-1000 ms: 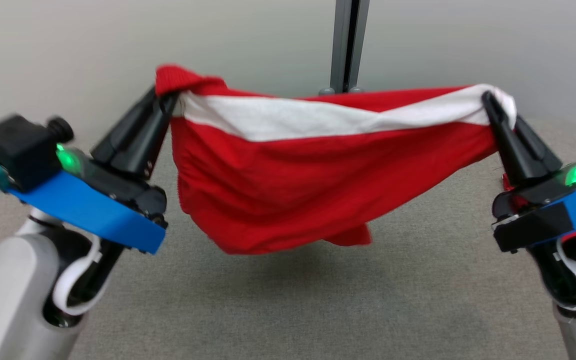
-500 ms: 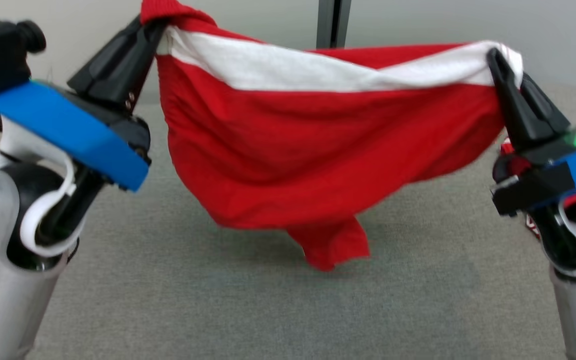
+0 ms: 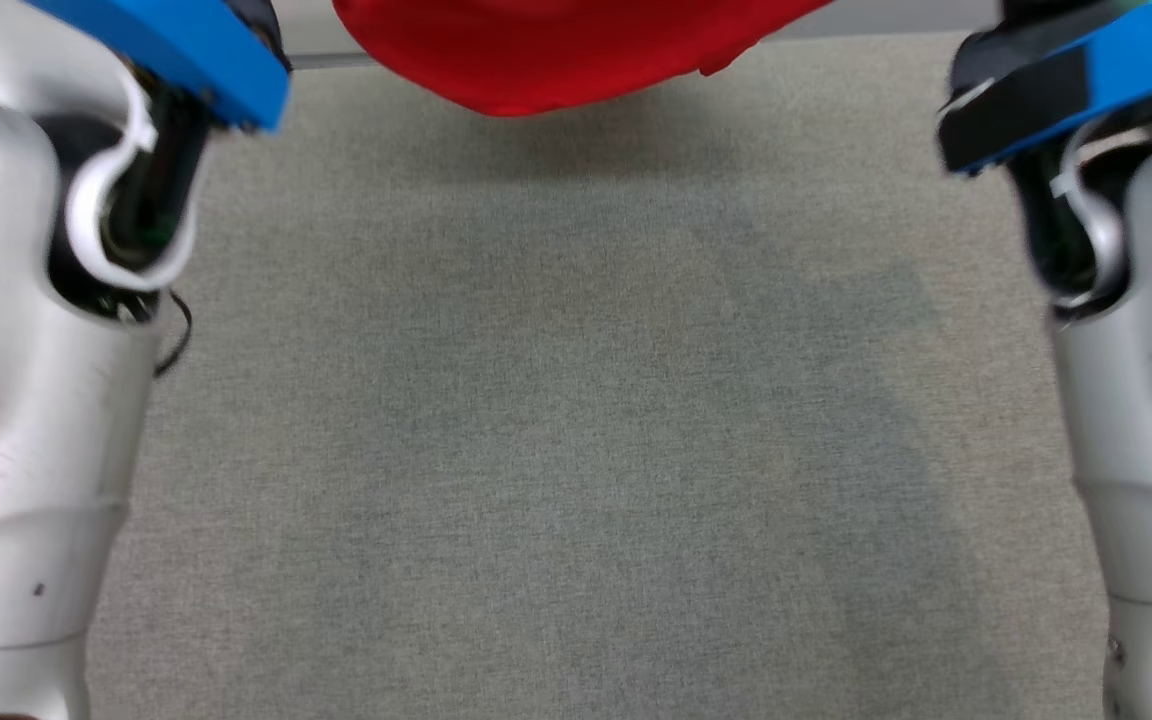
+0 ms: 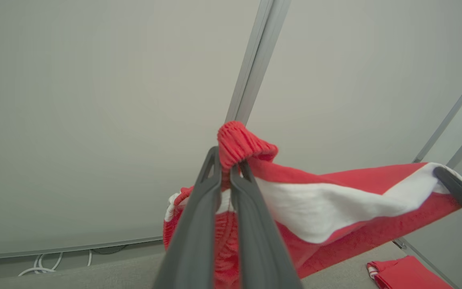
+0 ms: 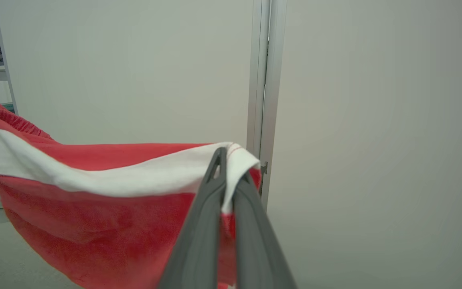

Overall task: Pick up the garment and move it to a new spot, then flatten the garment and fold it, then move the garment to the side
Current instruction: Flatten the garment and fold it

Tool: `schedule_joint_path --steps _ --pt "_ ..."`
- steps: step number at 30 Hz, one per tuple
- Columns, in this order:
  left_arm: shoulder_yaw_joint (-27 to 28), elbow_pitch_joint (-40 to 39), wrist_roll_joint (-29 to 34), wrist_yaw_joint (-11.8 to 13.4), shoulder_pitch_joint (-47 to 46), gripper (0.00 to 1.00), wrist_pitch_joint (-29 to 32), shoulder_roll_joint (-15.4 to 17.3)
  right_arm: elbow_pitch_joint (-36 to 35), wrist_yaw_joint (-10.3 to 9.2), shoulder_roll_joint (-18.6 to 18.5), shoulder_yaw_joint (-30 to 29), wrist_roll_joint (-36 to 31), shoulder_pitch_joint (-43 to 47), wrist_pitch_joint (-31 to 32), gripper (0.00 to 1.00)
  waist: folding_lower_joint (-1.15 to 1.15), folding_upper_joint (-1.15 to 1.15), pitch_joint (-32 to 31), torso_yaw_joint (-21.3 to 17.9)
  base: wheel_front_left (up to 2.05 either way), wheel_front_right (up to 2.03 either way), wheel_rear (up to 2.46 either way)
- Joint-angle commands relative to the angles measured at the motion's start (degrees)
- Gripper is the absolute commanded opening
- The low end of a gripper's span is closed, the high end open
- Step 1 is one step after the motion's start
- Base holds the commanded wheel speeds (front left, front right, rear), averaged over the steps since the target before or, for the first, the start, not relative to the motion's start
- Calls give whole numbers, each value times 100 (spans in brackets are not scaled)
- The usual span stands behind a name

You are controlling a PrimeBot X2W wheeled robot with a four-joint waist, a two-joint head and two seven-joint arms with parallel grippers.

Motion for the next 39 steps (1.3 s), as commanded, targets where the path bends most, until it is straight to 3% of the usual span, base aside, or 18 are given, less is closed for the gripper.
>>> schedule_joint_path --steps 1,10,18,25,30,39 --pt "-46 109 -12 -42 178 0 -41 -17 123 1 37 83 -3 146 -72 0 -1 0 122 59 0 0 0" --pt "-486 986 9 -403 1460 0 -480 -119 1285 1 153 569 103 1057 -859 0 -1 0 423 87 0 0 0" --pt "-525 995 -129 -584 2138 0 -1115 -293 1354 1 145 594 292 1566 -1298 0 -1 0 249 135 0 0 0" --pt "-616 466 -75 -603 2877 0 -1616 -324 739 1 125 272 282 2401 -1406 0 -1 0 -286 155 0 0 0" --pt "-714 -239 -76 -474 3659 0 -1739 -188 10 1 171 -20 182 3364 -1417 0 -1 0 -870 142 0 0 0" --pt "-708 -2062 -173 223 5400 0 -1608 235 -1840 1 464 -531 -74 5229 -745 0 -1 0 -1502 50 0 0 0"
